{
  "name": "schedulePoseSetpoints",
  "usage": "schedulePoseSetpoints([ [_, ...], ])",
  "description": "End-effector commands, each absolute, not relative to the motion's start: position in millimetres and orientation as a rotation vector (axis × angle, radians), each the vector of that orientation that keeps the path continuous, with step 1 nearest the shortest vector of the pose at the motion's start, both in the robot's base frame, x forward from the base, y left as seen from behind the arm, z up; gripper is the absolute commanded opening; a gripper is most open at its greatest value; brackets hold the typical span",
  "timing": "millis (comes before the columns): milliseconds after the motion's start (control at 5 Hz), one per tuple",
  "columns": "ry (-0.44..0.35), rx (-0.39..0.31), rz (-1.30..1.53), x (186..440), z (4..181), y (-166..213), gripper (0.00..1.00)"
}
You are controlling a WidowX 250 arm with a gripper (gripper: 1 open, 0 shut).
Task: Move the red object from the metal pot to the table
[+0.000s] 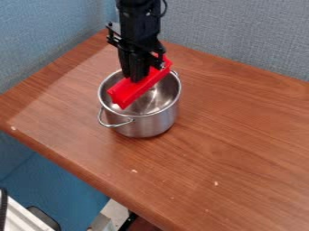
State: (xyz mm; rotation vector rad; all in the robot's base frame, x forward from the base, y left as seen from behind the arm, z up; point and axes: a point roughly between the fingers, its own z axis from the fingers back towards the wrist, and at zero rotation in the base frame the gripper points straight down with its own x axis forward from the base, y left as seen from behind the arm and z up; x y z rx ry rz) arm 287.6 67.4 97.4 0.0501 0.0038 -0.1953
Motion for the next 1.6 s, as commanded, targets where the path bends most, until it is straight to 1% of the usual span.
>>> schedulePoseSetpoints([
  [0, -0.023, 0.067, -0.176, 288, 110.5, 65, 0.0],
  [200, -0.019, 0.068, -0.149, 287, 114.5, 63, 1.0],
  [400, -0.015, 0.071, -0.123, 284, 119.3, 59, 1.0],
  [600, -0.009, 0.072, -0.116, 282, 119.8, 63, 1.0],
  [1000, 0.017, 0.081, -0.02, 275, 101.4, 52, 1.0],
  [1200, 0.031, 0.086, 0.04, 276, 89.3, 45, 1.0],
  [1400, 0.045, 0.102, 0.075, 281, 75.9, 49, 1.0],
])
